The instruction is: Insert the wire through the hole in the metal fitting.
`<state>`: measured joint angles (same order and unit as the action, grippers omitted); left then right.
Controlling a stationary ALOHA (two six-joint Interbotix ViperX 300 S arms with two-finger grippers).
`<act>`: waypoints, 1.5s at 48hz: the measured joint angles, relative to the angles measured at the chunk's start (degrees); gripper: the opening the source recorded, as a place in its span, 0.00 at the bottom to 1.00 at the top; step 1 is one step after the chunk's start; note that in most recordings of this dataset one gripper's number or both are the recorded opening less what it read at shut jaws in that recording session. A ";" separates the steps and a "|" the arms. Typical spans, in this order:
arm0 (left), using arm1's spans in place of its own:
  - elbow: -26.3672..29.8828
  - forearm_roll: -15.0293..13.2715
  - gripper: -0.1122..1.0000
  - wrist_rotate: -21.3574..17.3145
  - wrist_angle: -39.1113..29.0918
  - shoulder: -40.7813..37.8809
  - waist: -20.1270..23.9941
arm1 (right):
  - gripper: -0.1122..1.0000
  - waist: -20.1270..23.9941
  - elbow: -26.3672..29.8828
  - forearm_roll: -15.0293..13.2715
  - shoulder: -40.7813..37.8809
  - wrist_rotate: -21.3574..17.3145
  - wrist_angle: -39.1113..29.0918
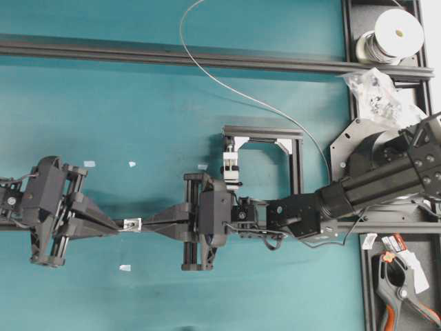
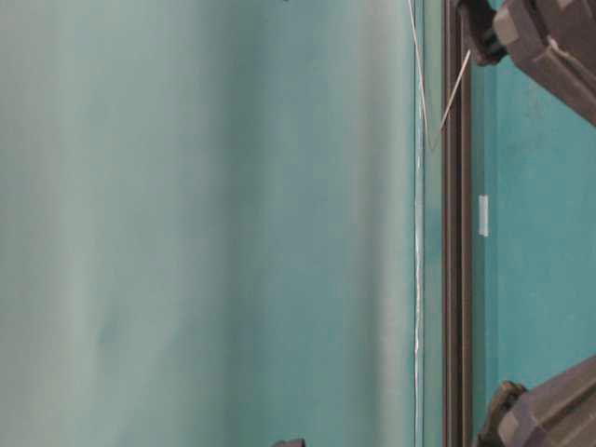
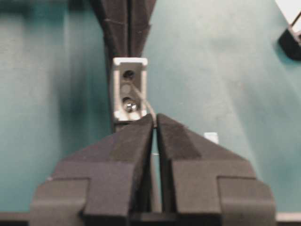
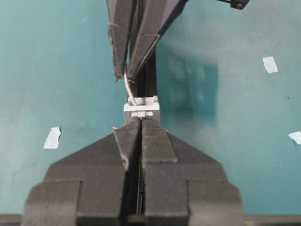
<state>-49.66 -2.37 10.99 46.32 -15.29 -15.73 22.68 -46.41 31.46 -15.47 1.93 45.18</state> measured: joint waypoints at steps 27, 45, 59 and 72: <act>0.00 -0.09 0.01 0.09 0.00 0.00 0.00 | 0.09 0.00 0.09 0.00 0.09 -0.35 -0.53; 0.00 -0.09 0.01 0.09 0.00 0.00 0.00 | 0.09 -0.09 0.09 -0.35 0.35 -0.62 -0.88; 0.00 -0.18 0.01 0.09 -0.44 0.09 0.00 | 0.60 -0.18 0.53 -0.53 0.53 -0.70 -2.11; -0.18 -0.18 0.01 0.09 -1.67 0.35 0.00 | 0.89 -0.26 0.62 -0.53 1.23 -0.62 -2.72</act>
<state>-49.83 -2.55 11.07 44.65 -14.94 -15.73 22.41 -45.79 30.94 -14.24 1.32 42.45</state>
